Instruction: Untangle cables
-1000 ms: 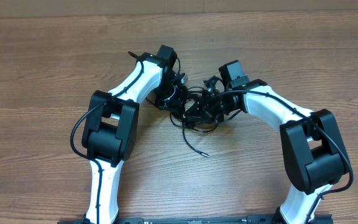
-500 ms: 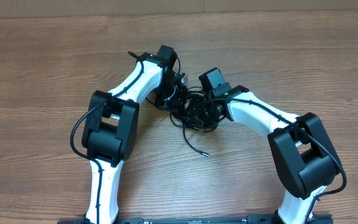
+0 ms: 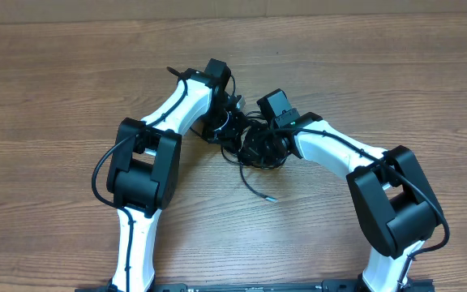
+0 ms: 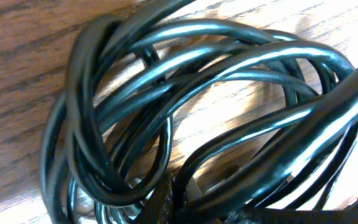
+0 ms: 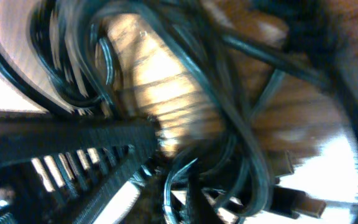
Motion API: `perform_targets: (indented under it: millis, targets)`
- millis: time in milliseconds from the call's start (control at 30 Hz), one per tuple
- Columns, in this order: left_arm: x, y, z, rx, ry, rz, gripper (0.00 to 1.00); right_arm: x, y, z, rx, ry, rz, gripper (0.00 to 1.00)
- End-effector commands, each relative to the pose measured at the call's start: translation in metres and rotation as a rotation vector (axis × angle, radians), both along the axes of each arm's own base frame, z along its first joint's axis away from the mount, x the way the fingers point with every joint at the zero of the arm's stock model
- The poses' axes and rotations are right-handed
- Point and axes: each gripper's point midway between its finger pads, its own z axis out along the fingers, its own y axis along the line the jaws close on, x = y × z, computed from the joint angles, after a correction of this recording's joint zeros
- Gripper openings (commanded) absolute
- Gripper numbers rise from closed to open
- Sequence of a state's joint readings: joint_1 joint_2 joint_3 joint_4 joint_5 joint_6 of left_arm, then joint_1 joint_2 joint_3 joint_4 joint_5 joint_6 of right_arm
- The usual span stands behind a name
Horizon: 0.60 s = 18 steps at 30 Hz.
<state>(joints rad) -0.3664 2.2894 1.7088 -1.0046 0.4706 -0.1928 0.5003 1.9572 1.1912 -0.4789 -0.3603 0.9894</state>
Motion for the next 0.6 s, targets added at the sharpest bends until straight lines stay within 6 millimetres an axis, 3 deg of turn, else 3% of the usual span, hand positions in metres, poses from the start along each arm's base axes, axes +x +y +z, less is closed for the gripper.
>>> perform_targets:
  millis: [0,233,567]
  targets:
    - [-0.008,0.011,-0.029,0.084,0.042,0.0,0.04,0.007,-0.013,-0.011,-0.057,-0.012,-0.009,0.05]
    - [-0.008,0.011,-0.029,0.084,0.042,0.0,0.04,0.004,-0.033,-0.009,-0.028,0.038,0.017,0.04]
    - [-0.007,0.011,-0.029,0.084,0.041,0.0,0.04,0.002,-0.038,-0.01,-0.035,0.036,0.048,0.04]
